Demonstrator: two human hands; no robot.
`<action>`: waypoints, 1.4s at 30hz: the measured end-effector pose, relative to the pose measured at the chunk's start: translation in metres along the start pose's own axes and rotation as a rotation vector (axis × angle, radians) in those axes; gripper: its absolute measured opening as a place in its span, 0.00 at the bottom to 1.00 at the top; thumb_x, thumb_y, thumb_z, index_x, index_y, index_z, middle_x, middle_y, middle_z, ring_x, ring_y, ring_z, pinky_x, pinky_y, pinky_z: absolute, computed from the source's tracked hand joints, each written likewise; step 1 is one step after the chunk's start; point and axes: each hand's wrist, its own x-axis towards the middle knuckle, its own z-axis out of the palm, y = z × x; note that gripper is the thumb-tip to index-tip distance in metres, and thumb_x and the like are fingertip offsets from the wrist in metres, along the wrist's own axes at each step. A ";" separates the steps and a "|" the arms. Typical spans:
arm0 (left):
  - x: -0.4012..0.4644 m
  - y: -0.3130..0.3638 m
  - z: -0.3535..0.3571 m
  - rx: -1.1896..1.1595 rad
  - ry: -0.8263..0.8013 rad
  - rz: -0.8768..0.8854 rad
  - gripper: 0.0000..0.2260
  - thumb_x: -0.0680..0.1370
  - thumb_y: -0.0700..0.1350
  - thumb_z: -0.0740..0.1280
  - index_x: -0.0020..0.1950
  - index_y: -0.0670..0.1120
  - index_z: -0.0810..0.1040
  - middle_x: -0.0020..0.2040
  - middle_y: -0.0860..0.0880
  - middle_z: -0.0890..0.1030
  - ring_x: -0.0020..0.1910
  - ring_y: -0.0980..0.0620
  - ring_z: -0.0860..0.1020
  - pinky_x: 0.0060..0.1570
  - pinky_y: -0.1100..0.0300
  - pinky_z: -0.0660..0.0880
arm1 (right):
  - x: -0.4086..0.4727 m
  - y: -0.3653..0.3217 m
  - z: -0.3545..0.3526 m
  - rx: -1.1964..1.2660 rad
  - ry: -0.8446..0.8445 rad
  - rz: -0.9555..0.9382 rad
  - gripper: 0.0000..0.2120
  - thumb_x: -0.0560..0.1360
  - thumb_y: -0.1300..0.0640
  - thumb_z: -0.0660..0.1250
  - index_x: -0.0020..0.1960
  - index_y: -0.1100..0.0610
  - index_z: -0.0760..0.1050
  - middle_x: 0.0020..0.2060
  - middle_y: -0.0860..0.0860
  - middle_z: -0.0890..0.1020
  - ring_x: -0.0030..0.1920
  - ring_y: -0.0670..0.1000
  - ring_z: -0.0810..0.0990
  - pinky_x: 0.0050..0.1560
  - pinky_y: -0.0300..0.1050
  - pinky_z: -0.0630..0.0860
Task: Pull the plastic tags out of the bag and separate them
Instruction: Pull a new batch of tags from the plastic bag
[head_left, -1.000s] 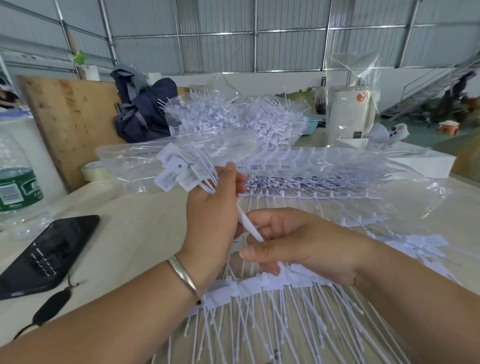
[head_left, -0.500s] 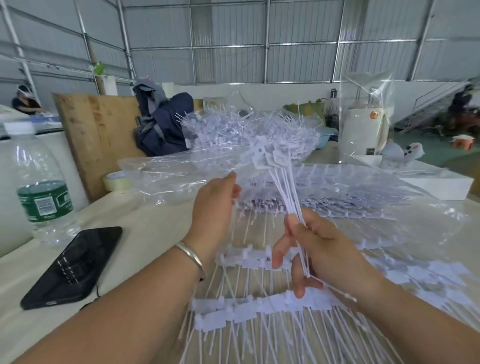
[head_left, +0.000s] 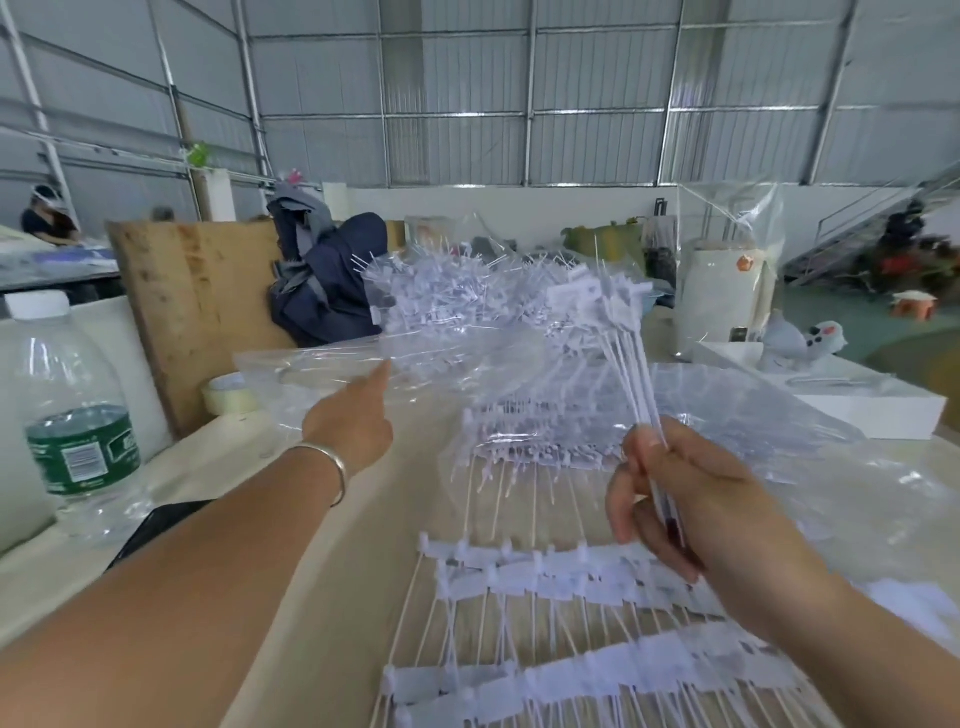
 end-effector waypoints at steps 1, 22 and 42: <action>-0.001 -0.001 0.001 0.026 -0.049 -0.009 0.32 0.78 0.40 0.58 0.79 0.55 0.51 0.71 0.47 0.69 0.63 0.42 0.74 0.56 0.51 0.72 | 0.003 -0.006 -0.004 -0.062 -0.026 0.034 0.16 0.83 0.52 0.52 0.42 0.60 0.65 0.28 0.60 0.78 0.17 0.50 0.59 0.21 0.35 0.59; -0.059 -0.028 0.000 0.165 -0.193 0.301 0.14 0.78 0.39 0.56 0.60 0.46 0.76 0.51 0.45 0.80 0.50 0.45 0.78 0.45 0.55 0.74 | 0.185 -0.029 0.155 -1.016 -0.456 0.304 0.12 0.81 0.61 0.54 0.40 0.61 0.68 0.35 0.57 0.74 0.29 0.51 0.70 0.25 0.39 0.65; -0.091 0.007 -0.032 -0.063 0.181 0.381 0.11 0.77 0.43 0.60 0.57 0.51 0.77 0.55 0.53 0.76 0.49 0.47 0.79 0.44 0.55 0.75 | 0.050 -0.035 0.016 -0.664 -0.050 -0.237 0.13 0.72 0.68 0.62 0.40 0.53 0.80 0.30 0.54 0.82 0.29 0.49 0.79 0.32 0.39 0.74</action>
